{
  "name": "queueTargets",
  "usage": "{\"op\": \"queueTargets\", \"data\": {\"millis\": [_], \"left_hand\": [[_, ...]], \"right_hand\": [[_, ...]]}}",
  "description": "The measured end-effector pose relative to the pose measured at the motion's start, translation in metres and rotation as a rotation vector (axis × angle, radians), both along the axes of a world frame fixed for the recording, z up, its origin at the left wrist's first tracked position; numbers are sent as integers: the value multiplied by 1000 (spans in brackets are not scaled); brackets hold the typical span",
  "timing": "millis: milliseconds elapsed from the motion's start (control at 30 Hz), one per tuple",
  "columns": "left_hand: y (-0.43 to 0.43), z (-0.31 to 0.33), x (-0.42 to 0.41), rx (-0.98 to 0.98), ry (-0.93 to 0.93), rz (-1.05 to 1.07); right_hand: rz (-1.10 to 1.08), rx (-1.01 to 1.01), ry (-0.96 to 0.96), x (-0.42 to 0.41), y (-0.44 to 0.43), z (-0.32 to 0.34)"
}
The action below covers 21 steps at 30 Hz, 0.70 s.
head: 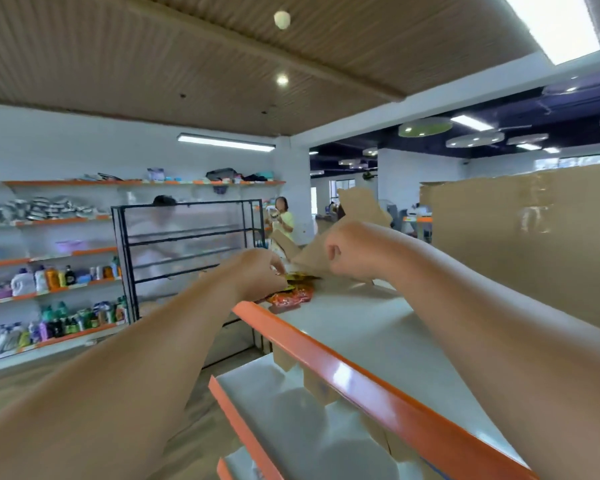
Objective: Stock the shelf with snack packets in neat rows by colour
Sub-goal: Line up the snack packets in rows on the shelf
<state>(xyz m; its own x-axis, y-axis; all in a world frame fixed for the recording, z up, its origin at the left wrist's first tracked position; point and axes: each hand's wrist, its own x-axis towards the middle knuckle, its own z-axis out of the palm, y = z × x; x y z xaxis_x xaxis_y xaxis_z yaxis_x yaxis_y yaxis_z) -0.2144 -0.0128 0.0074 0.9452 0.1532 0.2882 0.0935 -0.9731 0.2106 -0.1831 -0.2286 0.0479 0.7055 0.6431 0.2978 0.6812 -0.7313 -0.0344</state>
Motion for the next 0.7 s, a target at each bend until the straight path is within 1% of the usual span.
{"op": "queueTargets", "data": {"millis": [133, 267, 367, 433, 500, 600, 700], "left_hand": [[21, -15, 42, 139, 167, -56], [45, -25, 89, 157, 285, -129], [59, -23, 124, 207, 393, -201], [64, -22, 146, 246, 422, -289], [66, -21, 162, 304, 402, -384], [68, -21, 171, 425, 363, -542], [77, -5, 177, 419, 463, -679]], "right_hand": [[-34, -133, 66, 36, 33, -15], [-89, -336, 96, 83, 75, -30], [-176, -400, 170, 125, 111, -40], [-218, -487, 208, 151, 132, -50], [-239, -554, 217, 170, 150, -60], [-246, -501, 201, 174, 157, -72], [-217, -393, 221, 170, 153, -78]]}}
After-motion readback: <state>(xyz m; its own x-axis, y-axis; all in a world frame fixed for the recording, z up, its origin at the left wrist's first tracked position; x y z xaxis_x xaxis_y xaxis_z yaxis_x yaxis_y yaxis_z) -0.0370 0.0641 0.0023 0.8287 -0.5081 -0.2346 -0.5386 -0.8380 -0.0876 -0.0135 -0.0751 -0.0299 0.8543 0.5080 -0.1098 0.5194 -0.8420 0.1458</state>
